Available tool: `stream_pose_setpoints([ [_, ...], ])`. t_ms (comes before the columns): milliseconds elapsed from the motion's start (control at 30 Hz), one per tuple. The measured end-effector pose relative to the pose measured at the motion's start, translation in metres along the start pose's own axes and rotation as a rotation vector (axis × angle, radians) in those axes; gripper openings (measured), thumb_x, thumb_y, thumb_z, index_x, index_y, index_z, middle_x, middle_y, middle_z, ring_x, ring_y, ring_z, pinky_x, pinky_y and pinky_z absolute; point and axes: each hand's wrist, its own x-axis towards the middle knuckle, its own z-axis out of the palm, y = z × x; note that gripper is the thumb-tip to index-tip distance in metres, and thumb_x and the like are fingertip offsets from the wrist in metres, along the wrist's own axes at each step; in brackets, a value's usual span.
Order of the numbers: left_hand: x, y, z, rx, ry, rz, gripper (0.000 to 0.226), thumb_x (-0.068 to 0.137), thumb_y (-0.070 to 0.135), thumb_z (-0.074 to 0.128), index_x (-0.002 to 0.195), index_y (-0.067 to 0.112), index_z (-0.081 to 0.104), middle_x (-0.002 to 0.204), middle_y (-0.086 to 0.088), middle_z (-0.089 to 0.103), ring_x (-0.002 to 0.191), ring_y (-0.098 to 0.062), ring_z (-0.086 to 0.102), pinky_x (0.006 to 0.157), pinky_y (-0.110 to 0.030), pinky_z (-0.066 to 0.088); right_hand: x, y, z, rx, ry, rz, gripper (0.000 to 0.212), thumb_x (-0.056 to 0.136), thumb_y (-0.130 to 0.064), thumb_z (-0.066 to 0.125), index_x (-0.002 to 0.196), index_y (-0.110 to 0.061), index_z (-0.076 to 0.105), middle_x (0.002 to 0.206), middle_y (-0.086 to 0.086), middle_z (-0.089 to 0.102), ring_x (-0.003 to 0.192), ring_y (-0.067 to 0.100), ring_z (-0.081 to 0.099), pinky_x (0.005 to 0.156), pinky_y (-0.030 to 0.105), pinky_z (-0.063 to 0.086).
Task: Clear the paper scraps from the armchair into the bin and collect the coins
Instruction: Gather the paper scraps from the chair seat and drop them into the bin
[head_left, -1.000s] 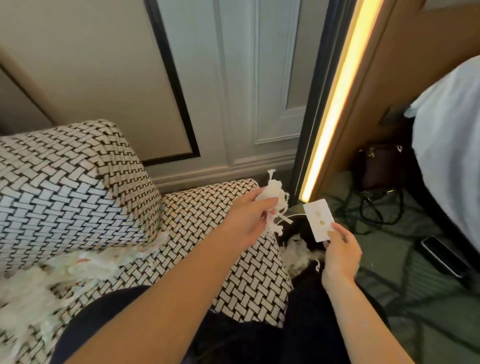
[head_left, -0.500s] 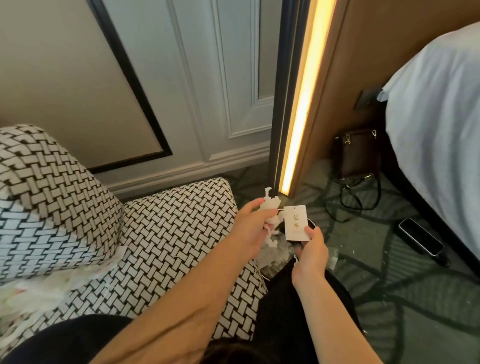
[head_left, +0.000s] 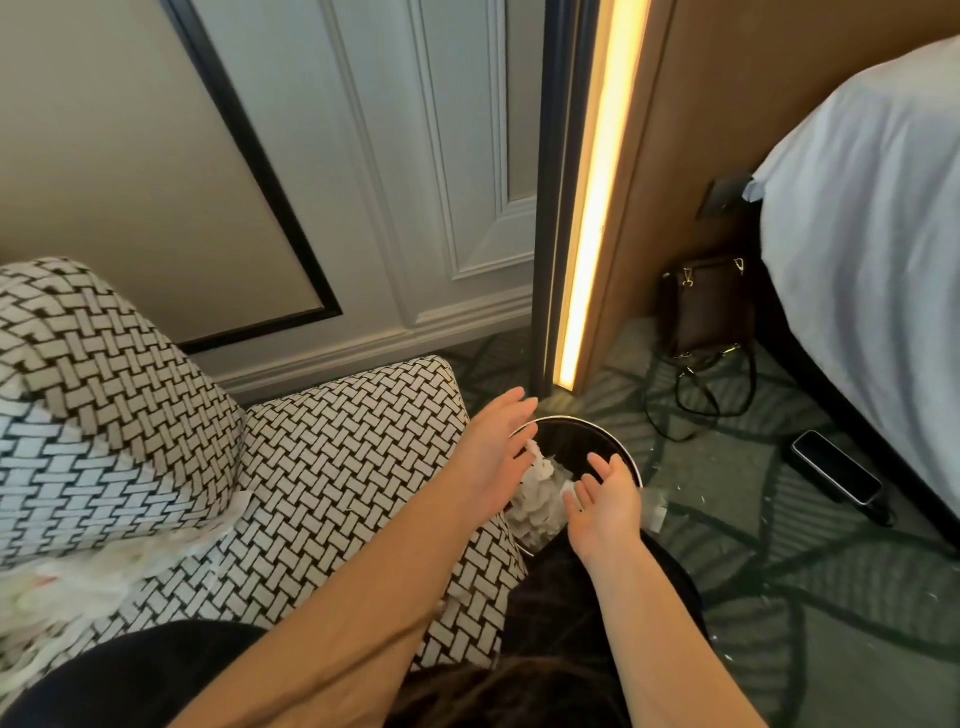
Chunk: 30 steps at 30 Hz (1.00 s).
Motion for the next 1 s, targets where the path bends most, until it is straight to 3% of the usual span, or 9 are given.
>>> stream_pose_setpoints([
  [133,0.003,0.001,0.001,0.065,-0.030,0.041,0.051,0.097,0.018,0.045,0.145,0.018,0.029,0.150,-0.004,0.034,0.137,-0.022,0.032,0.113,-0.042,0.024,0.004,-0.002,-0.002,0.062,-0.054,0.020,0.048,0.102,-0.032,0.031,0.144,-0.009,0.035,0.152,0.014,0.029,0.142,0.025,0.026,0.116,0.037,0.023],
  [333,0.015,0.001,0.010,0.232,-0.046,0.042,0.048,0.096,0.027,0.046,0.142,0.029,0.035,0.152,0.002,0.030,0.141,-0.019,0.024,0.116,-0.048,0.011,0.020,-0.023,-0.010,-0.055,-0.145,0.003,0.042,0.102,-0.026,0.033,0.135,-0.003,0.045,0.136,0.015,0.050,0.128,0.027,0.046,0.108,0.037,0.035],
  [500,0.023,-0.004,0.011,0.256,-0.066,0.017,0.044,0.098,0.029,0.041,0.142,0.029,0.036,0.152,0.002,0.031,0.140,-0.021,0.026,0.114,-0.047,0.014,0.063,-0.033,-0.034,-0.639,-0.187,-0.078,0.035,0.101,-0.026,0.036,0.095,-0.009,0.066,0.109,0.010,0.064,0.098,0.021,0.059,0.090,0.034,0.044],
  [600,0.028,-0.008,0.007,0.266,-0.052,-0.019,0.043,0.099,0.026,0.039,0.142,0.026,0.037,0.150,0.000,0.034,0.138,-0.021,0.030,0.113,-0.044,0.019,0.089,-0.030,-0.051,-1.033,-0.274,-0.153,0.039,0.101,-0.027,0.036,0.082,-0.015,0.068,0.107,0.011,0.067,0.103,0.025,0.061,0.097,0.039,0.046],
  [700,0.033,-0.016,0.002,0.270,-0.021,-0.055,0.043,0.099,0.022,0.040,0.142,0.023,0.038,0.148,-0.001,0.037,0.136,-0.022,0.034,0.112,-0.042,0.024,0.107,-0.024,-0.060,-1.505,-0.479,-0.218,0.041,0.103,-0.027,0.029,0.105,-0.016,0.068,0.125,0.007,0.062,0.122,0.021,0.052,0.108,0.036,0.034],
  [800,0.035,-0.021,-0.001,0.256,0.009,-0.087,0.041,0.098,0.020,0.042,0.139,0.023,0.041,0.144,-0.002,0.042,0.132,-0.021,0.039,0.109,-0.040,0.030,0.117,-0.014,-0.063,-2.071,-0.620,-0.295,0.041,0.103,-0.029,0.023,0.140,-0.024,0.042,0.148,0.001,0.039,0.138,0.021,0.033,0.112,0.038,0.023],
  [900,0.036,-0.024,-0.004,0.249,0.021,-0.102,0.039,0.098,0.020,0.043,0.137,0.022,0.044,0.139,-0.001,0.047,0.127,-0.020,0.044,0.104,-0.037,0.034,0.123,-0.003,-0.065,-2.330,-0.698,-0.293,0.046,0.102,-0.035,0.025,0.147,-0.025,0.025,0.154,-0.003,0.028,0.144,0.021,0.018,0.115,0.043,0.011],
  [967,0.036,-0.025,-0.005,0.242,0.022,-0.102,0.037,0.098,0.020,0.043,0.135,0.022,0.046,0.136,-0.001,0.050,0.124,-0.020,0.047,0.102,-0.036,0.036,0.129,0.000,-0.066,-2.333,-0.681,-0.286,0.045,0.102,-0.037,0.024,0.145,-0.024,0.032,0.153,-0.001,0.032,0.142,0.021,0.022,0.116,0.042,0.013],
  [1000,0.036,-0.025,-0.005,0.244,0.020,-0.100,0.037,0.098,0.020,0.043,0.134,0.021,0.047,0.134,-0.001,0.051,0.122,-0.019,0.048,0.101,-0.036,0.036,0.131,0.000,-0.065,-2.271,-0.628,-0.294,0.044,0.102,-0.039,0.025,0.138,-0.024,0.044,0.148,0.002,0.040,0.138,0.022,0.030,0.115,0.041,0.018],
])
